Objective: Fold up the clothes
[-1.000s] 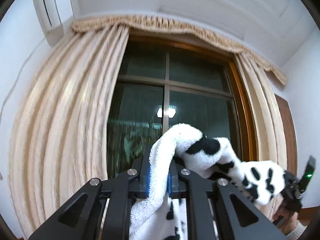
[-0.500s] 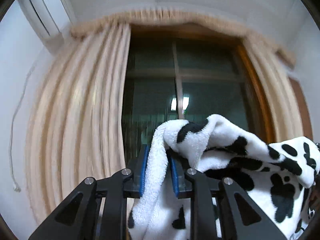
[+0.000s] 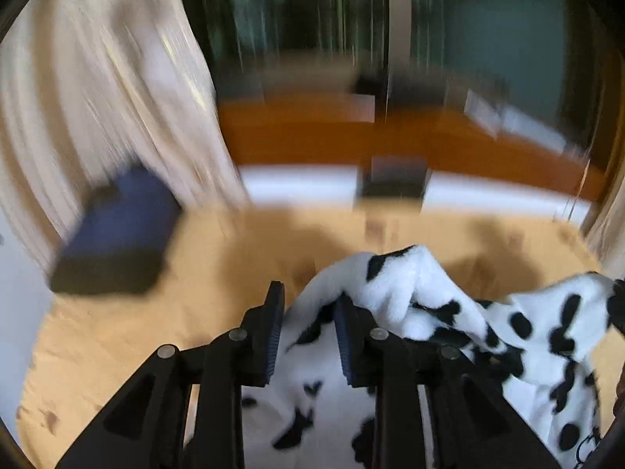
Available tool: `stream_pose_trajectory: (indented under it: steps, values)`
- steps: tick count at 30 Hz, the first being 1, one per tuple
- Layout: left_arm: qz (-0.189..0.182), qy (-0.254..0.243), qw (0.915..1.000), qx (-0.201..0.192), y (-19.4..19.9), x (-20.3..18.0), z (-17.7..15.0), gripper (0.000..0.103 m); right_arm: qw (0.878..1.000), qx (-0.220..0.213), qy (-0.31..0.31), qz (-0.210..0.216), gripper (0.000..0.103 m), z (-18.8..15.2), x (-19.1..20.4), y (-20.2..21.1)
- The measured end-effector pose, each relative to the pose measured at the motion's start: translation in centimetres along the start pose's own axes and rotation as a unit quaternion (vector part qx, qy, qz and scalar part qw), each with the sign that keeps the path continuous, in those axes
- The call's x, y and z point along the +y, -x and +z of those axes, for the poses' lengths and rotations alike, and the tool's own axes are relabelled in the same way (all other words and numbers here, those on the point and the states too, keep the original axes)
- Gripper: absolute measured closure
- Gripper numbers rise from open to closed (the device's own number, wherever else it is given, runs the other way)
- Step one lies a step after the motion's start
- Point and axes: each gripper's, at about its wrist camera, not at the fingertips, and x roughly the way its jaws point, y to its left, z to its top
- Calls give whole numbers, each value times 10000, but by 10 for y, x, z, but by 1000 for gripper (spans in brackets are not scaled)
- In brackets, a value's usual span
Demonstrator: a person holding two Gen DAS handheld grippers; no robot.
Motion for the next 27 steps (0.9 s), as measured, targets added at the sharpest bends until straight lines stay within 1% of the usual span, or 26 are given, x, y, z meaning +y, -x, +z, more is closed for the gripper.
stream_pose_trajectory:
  steps: [1, 2, 3, 5, 6, 7, 8, 9, 10, 11, 12, 14, 15, 16, 17, 18, 19, 20, 21, 22, 24, 27]
  values:
    - [45, -42, 9999, 101, -13, 1, -6, 73, 9993, 215, -187, 242, 92, -3, -9, -15]
    - [88, -84, 9997, 191, -25, 2, -11, 69, 9972, 424, -370, 484, 92, -7, -18, -29]
    - [112, -43, 9996, 236, -31, 7, -12, 67, 9960, 491, -420, 620, 92, -11, -22, -35]
    - [154, 117, 9994, 302, -42, 17, -12, 59, 9961, 487, -386, 632, 86, -12, -28, -39]
    - [161, 259, 9991, 311, -47, 23, -9, 57, 9955, 482, -449, 675, 77, -11, -30, -39]
    - [170, 395, 9986, 297, -50, 28, -4, 54, 9949, 477, -514, 720, 62, -9, -33, -39]
    - [179, 530, 9980, 280, -53, 34, 0, 50, 9935, 424, -697, 790, 51, -6, -39, -39]
    - [220, 642, 9974, 254, -57, 40, 7, 48, 9906, 332, -932, 945, 33, -2, -41, -44]
    - [265, 690, 9970, 225, -60, 43, 9, 45, 9831, 244, -1332, 1234, 26, 3, -54, -48]
    - [341, 684, 9969, 210, -65, 44, 11, 43, 9728, 157, -1734, 1525, 26, 9, -68, -52]
    - [420, 672, 9967, 197, -71, 45, 12, 43, 9668, 213, -1958, 1630, 26, 12, -73, -58]
    - [464, 666, 9965, 222, -77, 48, 11, 42, 9532, 335, -2390, 1823, 26, 19, -84, -71]
    - [483, 664, 9963, 235, -80, 49, 10, 42, 9649, 402, -2137, 1470, 26, 24, -79, -76]
    - [458, 675, 9964, 242, -83, 50, 7, 41, 9773, 434, -1759, 1102, 26, 27, -70, -80]
    - [428, 687, 9964, 247, -85, 52, 4, 39, 9860, 503, -1401, 753, 26, 27, -61, -84]
    - [466, 691, 9962, 265, -89, 54, 1, 38, 9921, 571, -1040, 401, 26, 27, -52, -87]
    - [514, 693, 9959, 285, -92, 56, -3, 37, 9935, 666, -912, 144, 26, 25, -49, -92]
    - [615, 725, 9950, 320, -97, 60, -7, 37, 9920, 789, -976, 98, 26, 22, -52, -97]
    - [619, 784, 9944, 354, -99, 63, -10, 37, 9903, 913, -1046, 59, 26, 18, -55, -102]
    - [610, 846, 9938, 389, -101, 66, -12, 37, 9871, 1064, -1192, 114, 26, 15, -62, -108]
    - [571, 989, 9925, 425, -103, 73, -15, 36, 9790, 1231, -1604, 272, 26, 6, -81, -112]
    - [538, 1235, 9901, 401, -104, 83, -16, 31, 9733, 1130, -1927, 529, 25, -2, -104, -100]
